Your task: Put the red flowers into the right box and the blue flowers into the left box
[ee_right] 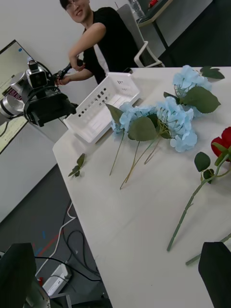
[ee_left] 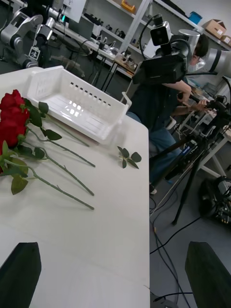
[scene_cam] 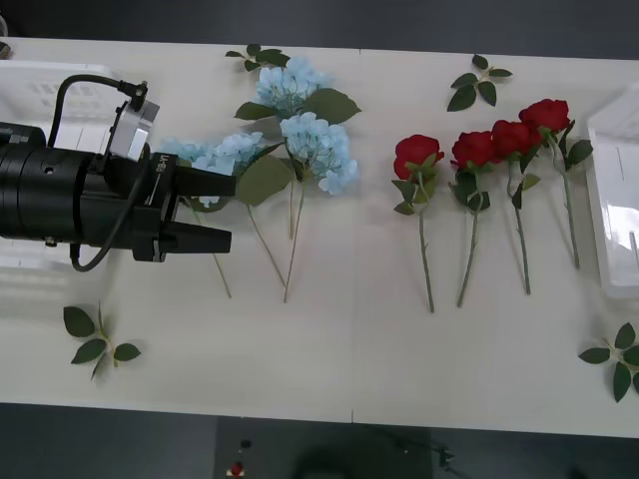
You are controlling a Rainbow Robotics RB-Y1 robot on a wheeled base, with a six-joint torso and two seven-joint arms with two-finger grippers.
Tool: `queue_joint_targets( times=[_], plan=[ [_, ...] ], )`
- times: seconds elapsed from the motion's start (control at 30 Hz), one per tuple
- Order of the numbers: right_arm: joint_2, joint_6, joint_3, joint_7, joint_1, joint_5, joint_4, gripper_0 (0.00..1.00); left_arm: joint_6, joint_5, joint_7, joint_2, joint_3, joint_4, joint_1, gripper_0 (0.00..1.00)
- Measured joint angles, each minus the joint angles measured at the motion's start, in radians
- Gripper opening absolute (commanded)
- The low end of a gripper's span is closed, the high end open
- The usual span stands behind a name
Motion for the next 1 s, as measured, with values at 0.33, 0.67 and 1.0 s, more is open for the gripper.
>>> queue_joint_targets(
  times=[0.33,0.67,1.0],
  plan=[
    [0.011,-0.001,0.036,0.000,0.039,0.000,0.014,1.00,0.000,0.000,0.000,0.000,0.000,0.000,0.000,0.96],
    [-0.121,-0.161,0.029,0.000,0.041,0.006,0.132,1.00,0.000,0.000,0.000,-0.076,-0.028,0.047,0.089,0.96],
    [-0.306,-0.451,0.029,-0.771,0.041,0.373,0.040,1.00,0.028,-0.030,0.024,-0.050,-0.028,0.291,-0.046,1.00]
  ],
)
